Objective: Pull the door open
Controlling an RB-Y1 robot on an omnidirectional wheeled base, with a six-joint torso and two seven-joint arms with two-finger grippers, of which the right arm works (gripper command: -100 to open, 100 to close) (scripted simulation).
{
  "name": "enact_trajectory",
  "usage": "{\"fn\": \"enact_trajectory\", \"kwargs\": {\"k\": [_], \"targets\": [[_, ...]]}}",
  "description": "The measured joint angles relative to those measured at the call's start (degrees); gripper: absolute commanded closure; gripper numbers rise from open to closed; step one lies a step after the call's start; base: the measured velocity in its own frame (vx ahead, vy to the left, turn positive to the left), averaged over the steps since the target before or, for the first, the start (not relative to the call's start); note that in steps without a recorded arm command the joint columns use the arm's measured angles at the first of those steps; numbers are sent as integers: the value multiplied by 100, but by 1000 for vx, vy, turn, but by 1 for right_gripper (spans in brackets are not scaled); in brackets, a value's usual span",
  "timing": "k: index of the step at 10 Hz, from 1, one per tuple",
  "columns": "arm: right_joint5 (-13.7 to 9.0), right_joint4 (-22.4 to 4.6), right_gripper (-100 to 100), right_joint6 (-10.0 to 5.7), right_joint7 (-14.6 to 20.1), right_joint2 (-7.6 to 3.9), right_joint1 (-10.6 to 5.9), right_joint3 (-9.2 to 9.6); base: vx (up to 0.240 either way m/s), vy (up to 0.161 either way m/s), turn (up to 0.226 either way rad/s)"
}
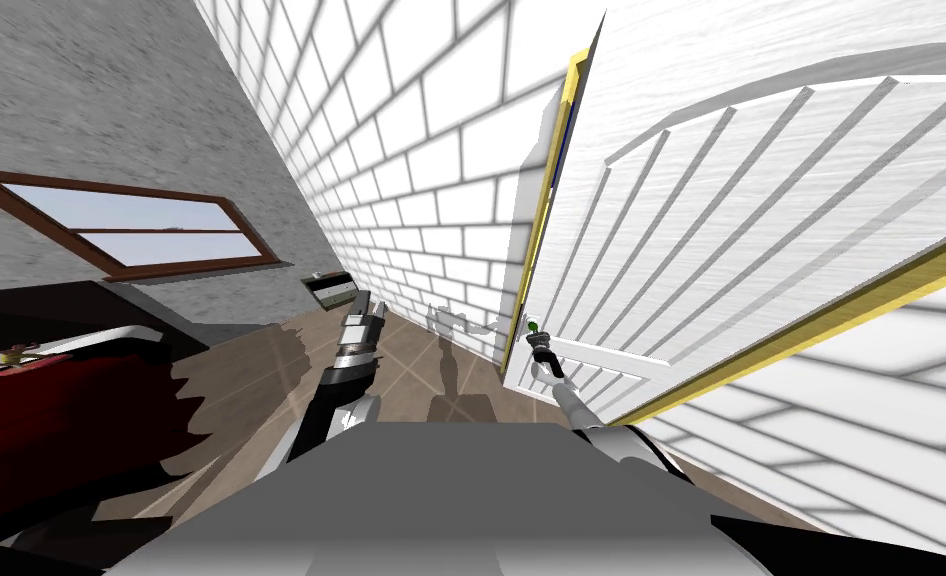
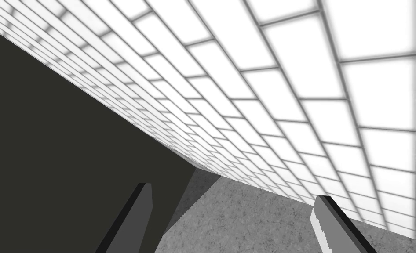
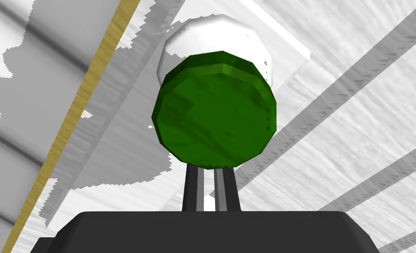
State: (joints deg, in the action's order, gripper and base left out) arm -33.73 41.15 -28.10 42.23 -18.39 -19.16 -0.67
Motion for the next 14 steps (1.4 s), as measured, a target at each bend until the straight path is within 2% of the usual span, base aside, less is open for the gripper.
{"fn": "enact_trajectory", "kwargs": {"k": [1,2,14], "targets": [[-25,50,100,-1,123,-12,50,4,-36,-13,46],[-77,99,-100,50,237,-3,59,-24,-74,-23,4],[-1149,589,-100,74,1535,414,83,43,-105,9,4]]}}
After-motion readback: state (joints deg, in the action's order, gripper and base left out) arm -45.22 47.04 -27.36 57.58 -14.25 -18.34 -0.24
